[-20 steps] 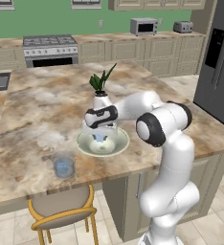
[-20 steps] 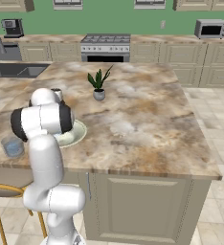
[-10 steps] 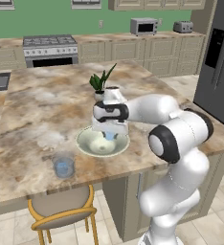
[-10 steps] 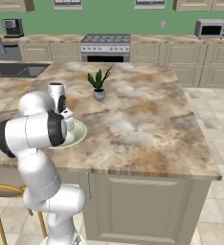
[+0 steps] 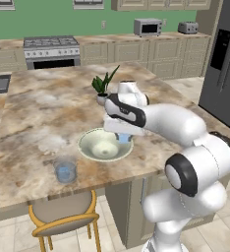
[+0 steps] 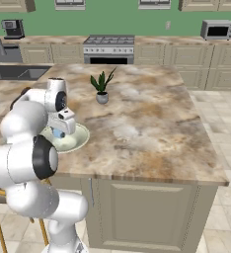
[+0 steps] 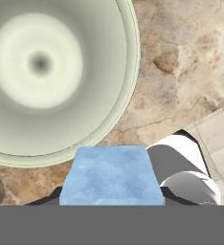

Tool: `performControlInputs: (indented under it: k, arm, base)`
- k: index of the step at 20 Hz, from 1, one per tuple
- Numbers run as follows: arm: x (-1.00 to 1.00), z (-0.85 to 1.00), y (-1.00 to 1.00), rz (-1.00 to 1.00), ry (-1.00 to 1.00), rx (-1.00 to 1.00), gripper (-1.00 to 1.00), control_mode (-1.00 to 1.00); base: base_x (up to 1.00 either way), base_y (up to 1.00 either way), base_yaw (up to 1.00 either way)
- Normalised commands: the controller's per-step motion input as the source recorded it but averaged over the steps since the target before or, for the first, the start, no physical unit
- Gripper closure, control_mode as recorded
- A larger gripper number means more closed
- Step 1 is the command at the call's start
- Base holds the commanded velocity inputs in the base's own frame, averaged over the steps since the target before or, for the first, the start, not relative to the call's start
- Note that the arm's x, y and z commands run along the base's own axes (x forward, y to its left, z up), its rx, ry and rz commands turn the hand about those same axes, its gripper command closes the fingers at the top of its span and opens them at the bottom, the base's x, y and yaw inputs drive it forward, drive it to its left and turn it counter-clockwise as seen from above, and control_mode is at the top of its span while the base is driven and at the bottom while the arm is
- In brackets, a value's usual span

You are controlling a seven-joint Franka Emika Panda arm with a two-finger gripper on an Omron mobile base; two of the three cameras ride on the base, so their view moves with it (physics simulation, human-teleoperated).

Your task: There are four ice cubes in the ice bowl. Place two ice cubes in each glass of water.

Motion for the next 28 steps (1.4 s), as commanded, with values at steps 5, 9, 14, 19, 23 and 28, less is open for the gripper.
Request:
performControlInputs:
  k: [5,9,14,19,23,28]
  arm:
    - [-0.51,0.30,-0.02,0.00,0.02,0.00,1.00,-1.00]
    - [-0.08,0.04,0.00,0.00,-0.02,0.00,1.00,-1.00]
    - [0.00,0.00,0.00,0.00,0.00,0.00,1.00,-1.00]
    - [0.00,0.00,0.00,0.00,0.00,0.00,1.00,1.00]
    - [0.00,0.00,0.00,0.00,0.00,0.00,1.00,1.00]
    - [0.00,0.00,0.00,0.00,0.00,0.00,1.00,1.00]
  base:
    - [0.00,0.00,0.00]
    - [0.00,0.00,0.00]
    - [0.00,0.00,0.00]
    - [0.00,0.00,0.00]
    - [0.00,0.00,0.00]
    - [-0.31,0.00,0.03]
